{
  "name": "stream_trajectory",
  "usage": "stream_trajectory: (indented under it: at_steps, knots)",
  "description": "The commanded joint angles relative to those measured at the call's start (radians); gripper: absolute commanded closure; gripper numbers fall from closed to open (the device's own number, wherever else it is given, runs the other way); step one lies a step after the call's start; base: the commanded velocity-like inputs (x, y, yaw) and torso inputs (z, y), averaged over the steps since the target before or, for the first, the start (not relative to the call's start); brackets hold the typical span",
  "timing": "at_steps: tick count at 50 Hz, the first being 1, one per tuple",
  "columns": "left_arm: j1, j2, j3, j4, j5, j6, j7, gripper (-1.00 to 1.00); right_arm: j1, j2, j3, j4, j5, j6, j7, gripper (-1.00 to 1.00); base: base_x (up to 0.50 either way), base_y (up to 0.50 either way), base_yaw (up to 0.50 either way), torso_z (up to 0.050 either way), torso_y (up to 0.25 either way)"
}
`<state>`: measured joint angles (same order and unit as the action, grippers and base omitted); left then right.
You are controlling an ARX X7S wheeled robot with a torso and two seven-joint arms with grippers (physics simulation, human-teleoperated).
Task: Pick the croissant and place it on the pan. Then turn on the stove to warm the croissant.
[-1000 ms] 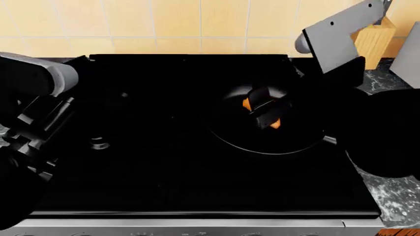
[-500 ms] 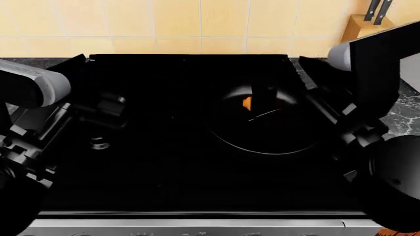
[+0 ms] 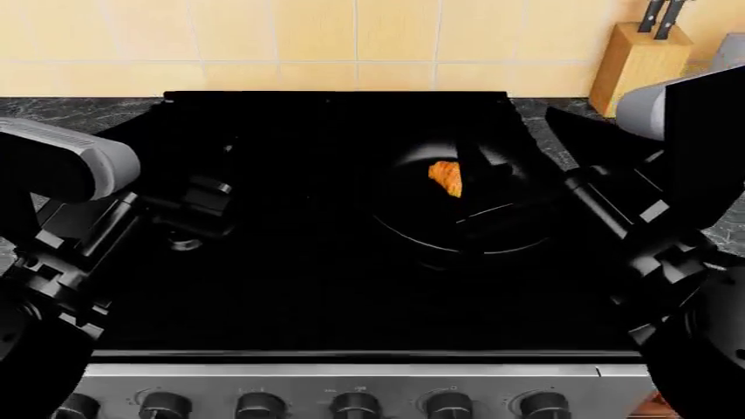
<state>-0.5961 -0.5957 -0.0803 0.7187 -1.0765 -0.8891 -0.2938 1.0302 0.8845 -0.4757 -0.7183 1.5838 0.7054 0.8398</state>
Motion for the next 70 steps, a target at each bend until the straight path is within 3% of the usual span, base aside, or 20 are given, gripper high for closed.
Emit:
stream_trajectory:
  at_steps: [1,33,46,55,70]
  knots:
    - [0.004,-0.002,0.006,0.001,0.001,0.005,0.001,-1.0,-0.001,0.008,0.007,-0.009,0.018,-0.007,0.008,-1.0,-0.5,0.0,0.0,0.0,0.0]
    - [0.026,-0.001,0.0,-0.002,0.006,0.032,-0.001,-1.0,-0.024,0.003,0.013,-0.016,0.003,-0.028,0.001,-1.0,-0.47,0.0,0.0,0.0,0.0]
    - [0.238,0.108,-0.025,0.045,0.224,0.307,0.112,-1.0,-0.131,0.022,0.038,-0.049,-0.116,-0.09,-0.028,-1.0,0.0,0.0,0.0,0.0,0.0]
    - [0.256,0.136,-0.017,0.024,0.282,0.351,0.107,-1.0,-0.234,0.041,0.068,-0.071,-0.174,-0.16,-0.047,-1.0,0.0,0.0,0.0,-0.003,0.0]
    - [0.267,0.118,0.031,0.032,0.409,0.375,0.093,-1.0,-0.336,0.051,0.088,-0.088,-0.231,-0.219,-0.042,-1.0,0.0,0.0,0.0,-0.05,0.0]
